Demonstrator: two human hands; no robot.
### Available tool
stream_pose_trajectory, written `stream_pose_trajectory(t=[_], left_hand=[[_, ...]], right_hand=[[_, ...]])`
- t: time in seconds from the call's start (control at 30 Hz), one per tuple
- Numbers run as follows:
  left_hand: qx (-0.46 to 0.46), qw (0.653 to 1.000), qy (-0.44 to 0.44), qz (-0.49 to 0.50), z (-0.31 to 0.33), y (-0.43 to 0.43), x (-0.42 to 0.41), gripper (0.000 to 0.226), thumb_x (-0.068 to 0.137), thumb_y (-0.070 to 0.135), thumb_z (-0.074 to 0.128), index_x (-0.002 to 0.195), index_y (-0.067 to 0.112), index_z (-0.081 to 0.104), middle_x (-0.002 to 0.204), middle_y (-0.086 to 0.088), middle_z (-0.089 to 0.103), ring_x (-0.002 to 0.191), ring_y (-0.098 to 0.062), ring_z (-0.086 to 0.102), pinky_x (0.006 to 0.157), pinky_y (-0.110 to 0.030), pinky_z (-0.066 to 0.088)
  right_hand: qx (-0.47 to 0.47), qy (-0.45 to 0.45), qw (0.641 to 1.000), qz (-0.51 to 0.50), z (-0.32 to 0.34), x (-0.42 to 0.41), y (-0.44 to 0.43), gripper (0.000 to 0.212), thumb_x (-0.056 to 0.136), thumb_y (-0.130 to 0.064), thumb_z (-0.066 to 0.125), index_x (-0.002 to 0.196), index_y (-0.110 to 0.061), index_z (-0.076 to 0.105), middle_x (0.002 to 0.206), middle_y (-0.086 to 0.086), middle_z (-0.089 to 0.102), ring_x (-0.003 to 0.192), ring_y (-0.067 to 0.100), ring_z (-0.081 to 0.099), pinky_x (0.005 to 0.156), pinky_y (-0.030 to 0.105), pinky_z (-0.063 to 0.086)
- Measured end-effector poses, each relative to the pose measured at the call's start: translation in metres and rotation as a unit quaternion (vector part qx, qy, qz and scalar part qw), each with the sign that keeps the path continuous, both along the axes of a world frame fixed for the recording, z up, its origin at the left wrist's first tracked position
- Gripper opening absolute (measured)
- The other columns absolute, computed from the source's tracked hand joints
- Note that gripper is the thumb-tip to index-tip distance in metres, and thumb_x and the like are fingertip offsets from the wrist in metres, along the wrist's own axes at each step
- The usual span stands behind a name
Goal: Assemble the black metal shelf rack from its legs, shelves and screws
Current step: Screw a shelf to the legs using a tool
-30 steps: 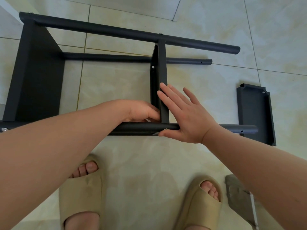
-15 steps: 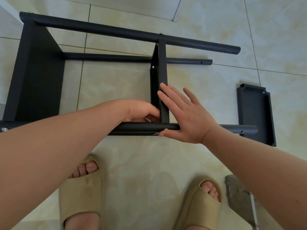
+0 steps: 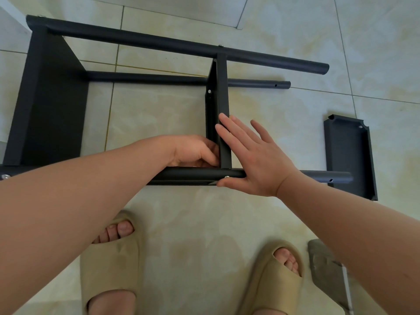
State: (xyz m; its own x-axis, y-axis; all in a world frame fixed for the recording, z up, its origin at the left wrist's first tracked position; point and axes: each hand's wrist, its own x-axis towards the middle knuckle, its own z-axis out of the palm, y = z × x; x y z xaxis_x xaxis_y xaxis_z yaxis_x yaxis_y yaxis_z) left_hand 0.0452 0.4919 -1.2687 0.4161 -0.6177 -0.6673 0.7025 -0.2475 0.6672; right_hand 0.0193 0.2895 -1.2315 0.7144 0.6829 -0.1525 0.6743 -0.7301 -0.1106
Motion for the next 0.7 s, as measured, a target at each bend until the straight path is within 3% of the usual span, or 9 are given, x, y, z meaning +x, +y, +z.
stream_pose_trajectory(t=[0.13, 0.27, 0.5, 0.6, 0.7], left_hand=[[0.030, 0.999, -0.018, -0.030, 0.0008, -0.0020, -0.0003, 0.016, 0.093, 0.002, 0.053, 0.092, 0.006, 0.068, 0.083, -0.011, 0.073, 0.075, -0.023, 0.070, 0.073, -0.034, 0.059], [0.064, 0.995, -0.061, -0.037, 0.0002, -0.0026, -0.0010, 0.017, 0.090, 0.003, 0.059, 0.104, -0.003, 0.067, 0.083, -0.013, 0.071, 0.075, -0.024, 0.069, 0.075, -0.033, 0.057], [0.006, 1.000, -0.005, -0.002, -0.0016, 0.0009, 0.0004, 0.016, 0.089, -0.010, 0.052, 0.091, 0.001, 0.064, 0.076, -0.015, 0.068, 0.068, -0.025, 0.069, 0.066, -0.032, 0.057], [-0.007, 1.000, 0.017, -0.012, -0.0004, -0.0008, 0.0003, 0.018, 0.091, -0.005, 0.051, 0.090, 0.004, 0.066, 0.080, -0.013, 0.070, 0.073, -0.025, 0.069, 0.071, -0.034, 0.056], [0.039, 0.998, -0.017, -0.038, -0.0001, -0.0018, 0.0004, 0.014, 0.093, 0.005, 0.055, 0.095, 0.006, 0.069, 0.086, -0.010, 0.073, 0.079, -0.022, 0.070, 0.075, -0.033, 0.057]], right_hand=[[0.001, 0.001, 1.000, 0.001, 0.0001, -0.0001, 0.0001, 0.105, 0.087, -0.082, 0.035, 0.162, -0.012, 0.015, 0.170, 0.003, 0.004, 0.157, 0.022, 0.006, 0.125, 0.053, 0.014], [0.000, 0.005, 1.000, 0.000, 0.0007, 0.0002, 0.0001, 0.105, 0.086, -0.082, 0.034, 0.162, -0.012, 0.015, 0.170, 0.003, 0.004, 0.157, 0.022, 0.006, 0.124, 0.054, 0.014], [0.004, 0.005, 1.000, -0.001, 0.0005, -0.0003, 0.0004, 0.104, 0.086, -0.082, 0.035, 0.161, -0.012, 0.016, 0.170, 0.004, 0.005, 0.157, 0.022, 0.007, 0.124, 0.053, 0.014], [0.003, 0.004, 1.000, 0.000, 0.0003, -0.0002, 0.0002, 0.104, 0.087, -0.082, 0.034, 0.162, -0.012, 0.016, 0.170, 0.004, 0.005, 0.157, 0.022, 0.006, 0.124, 0.054, 0.014], [0.004, 0.003, 1.000, 0.000, 0.0001, -0.0002, 0.0001, 0.104, 0.087, -0.082, 0.035, 0.162, -0.012, 0.016, 0.170, 0.004, 0.005, 0.157, 0.022, 0.007, 0.124, 0.054, 0.015]])
